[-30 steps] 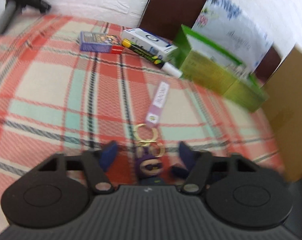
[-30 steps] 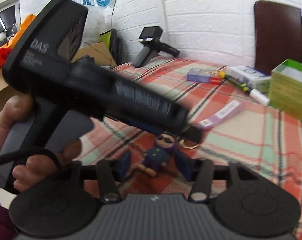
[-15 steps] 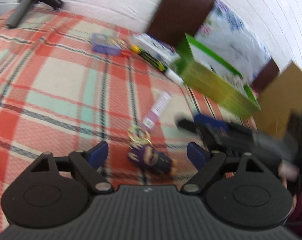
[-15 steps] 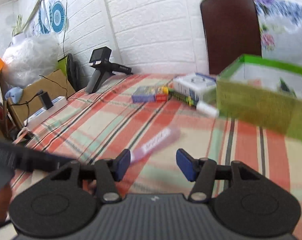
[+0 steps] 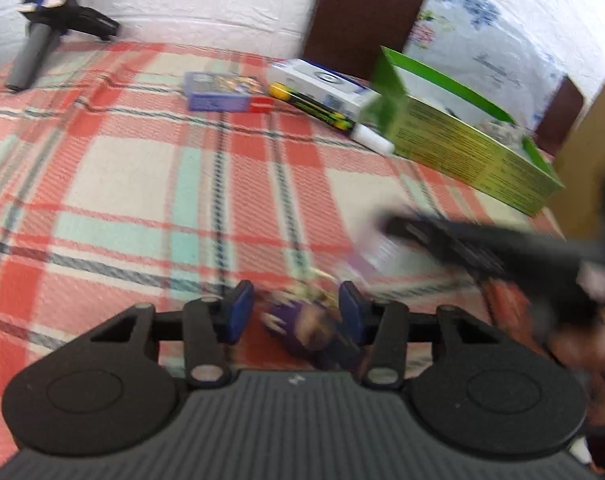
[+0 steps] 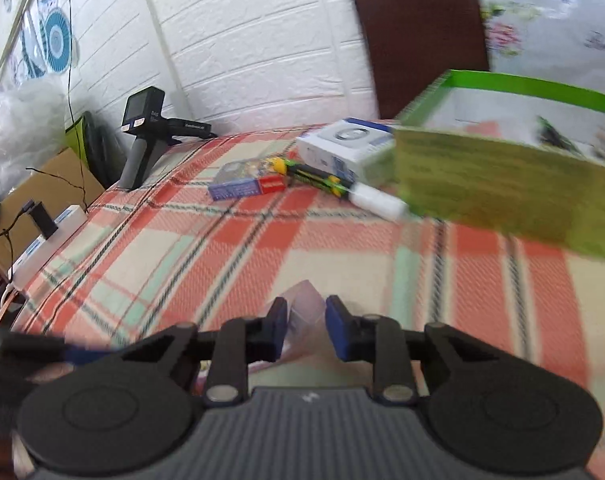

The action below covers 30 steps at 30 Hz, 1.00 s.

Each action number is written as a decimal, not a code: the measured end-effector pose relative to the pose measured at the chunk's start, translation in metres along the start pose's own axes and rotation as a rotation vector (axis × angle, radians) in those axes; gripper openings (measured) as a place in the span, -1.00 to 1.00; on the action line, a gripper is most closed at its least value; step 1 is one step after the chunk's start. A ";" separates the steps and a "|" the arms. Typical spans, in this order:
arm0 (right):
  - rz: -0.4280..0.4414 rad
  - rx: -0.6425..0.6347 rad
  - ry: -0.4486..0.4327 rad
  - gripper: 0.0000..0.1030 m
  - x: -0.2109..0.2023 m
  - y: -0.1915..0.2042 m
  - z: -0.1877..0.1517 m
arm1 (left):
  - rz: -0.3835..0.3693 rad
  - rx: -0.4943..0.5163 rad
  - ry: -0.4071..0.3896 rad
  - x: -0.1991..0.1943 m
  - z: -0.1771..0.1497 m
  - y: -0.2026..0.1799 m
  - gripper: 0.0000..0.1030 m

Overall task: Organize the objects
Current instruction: 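Grasp the purple keychain figure with the left gripper, then carry the keychain figure with the left gripper into the green box and release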

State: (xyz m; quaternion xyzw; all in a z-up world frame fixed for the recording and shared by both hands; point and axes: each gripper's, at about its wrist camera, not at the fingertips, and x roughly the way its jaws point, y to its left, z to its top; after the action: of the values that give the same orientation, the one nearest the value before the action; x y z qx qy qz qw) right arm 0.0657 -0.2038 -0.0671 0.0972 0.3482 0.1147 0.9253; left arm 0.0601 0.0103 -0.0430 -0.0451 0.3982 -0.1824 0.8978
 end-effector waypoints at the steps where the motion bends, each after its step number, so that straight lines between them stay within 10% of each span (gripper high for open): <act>1: 0.001 0.014 -0.001 -0.56 -0.011 -0.003 -0.008 | 0.009 -0.005 -0.004 0.000 0.001 0.003 -0.03; 4: 0.039 0.022 -0.006 -0.48 -0.043 -0.005 -0.028 | -0.010 -0.026 0.005 -0.003 0.004 0.011 0.02; 7: 0.070 -0.050 -0.024 0.23 -0.068 0.002 -0.038 | -0.058 -0.033 0.008 -0.013 0.004 0.011 0.31; 15: 0.046 -0.345 -0.062 0.39 -0.055 0.027 -0.028 | -0.059 0.090 0.082 -0.005 -0.006 -0.026 0.47; 20: 0.060 -0.428 -0.013 -0.35 -0.025 0.028 -0.033 | 0.054 0.178 0.052 0.009 -0.016 -0.041 -0.39; 30: 0.002 -0.405 -0.228 -0.65 -0.066 0.035 -0.019 | -0.104 0.135 -0.030 0.002 0.038 -0.059 -0.39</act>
State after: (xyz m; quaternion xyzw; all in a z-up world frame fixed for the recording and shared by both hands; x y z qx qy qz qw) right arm -0.0002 -0.1867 -0.0311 -0.0779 0.2111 0.1716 0.9591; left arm 0.0720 -0.0474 -0.0047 -0.0078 0.3687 -0.2543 0.8941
